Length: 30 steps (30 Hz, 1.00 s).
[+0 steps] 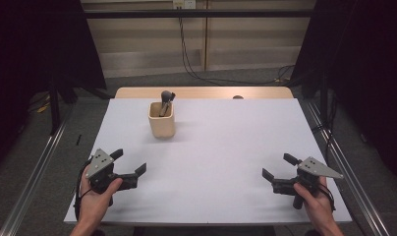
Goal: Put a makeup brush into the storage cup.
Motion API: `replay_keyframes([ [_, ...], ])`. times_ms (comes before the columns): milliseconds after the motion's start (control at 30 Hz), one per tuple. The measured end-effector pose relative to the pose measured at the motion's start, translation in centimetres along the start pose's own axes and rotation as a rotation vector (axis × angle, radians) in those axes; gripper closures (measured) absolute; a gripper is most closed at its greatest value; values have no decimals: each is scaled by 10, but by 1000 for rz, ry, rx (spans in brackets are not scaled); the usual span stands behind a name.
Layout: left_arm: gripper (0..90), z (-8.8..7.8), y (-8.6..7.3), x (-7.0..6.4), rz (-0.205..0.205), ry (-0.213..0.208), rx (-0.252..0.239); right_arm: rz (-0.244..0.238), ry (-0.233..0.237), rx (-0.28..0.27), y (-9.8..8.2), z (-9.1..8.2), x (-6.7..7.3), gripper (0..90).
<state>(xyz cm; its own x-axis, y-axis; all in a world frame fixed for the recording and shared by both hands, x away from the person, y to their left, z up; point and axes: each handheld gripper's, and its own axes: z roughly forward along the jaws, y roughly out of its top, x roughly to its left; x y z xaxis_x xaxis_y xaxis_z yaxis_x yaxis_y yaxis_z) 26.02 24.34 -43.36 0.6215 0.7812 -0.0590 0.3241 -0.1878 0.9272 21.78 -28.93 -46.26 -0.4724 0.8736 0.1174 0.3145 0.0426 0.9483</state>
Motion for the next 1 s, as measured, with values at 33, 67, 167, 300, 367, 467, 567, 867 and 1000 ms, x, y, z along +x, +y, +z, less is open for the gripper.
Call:
replay_keyframes([
  [33, 35, -2, -2, -1, 3, 0, 0, -1, 0, -2, 0, 0, 0, 0],
  [67, 36, -4, -4, -1, 1, -1, 1, -2, 1, -3, 0, -1, 0, 0],
  [167, 35, -8, -11, -1, -1, 6, 8, -2, 1, -2, 0, -1, 0, 0],
  [300, 35, -14, -16, 1, 0, 15, 20, 0, 1, 0, 0, -1, 0, 0],
  [367, 35, -16, -19, 2, -1, 18, 23, 0, 0, 0, -1, -1, 0, 0],
  [467, 35, -18, -24, 4, -19, 30, 25, 2, -4, -1, 0, -2, 0, 0],
  [567, 33, -21, -26, 5, -28, 33, 27, -8, -1, -1, -1, -2, 1, 0],
  [867, 33, -26, -23, 7, -31, 60, -11, -13, 0, 5, -2, -2, 0, 0],
  [1000, 33, -27, -24, 10, -36, 62, 1, -18, 5, 6, -3, -2, 0, 0],
])
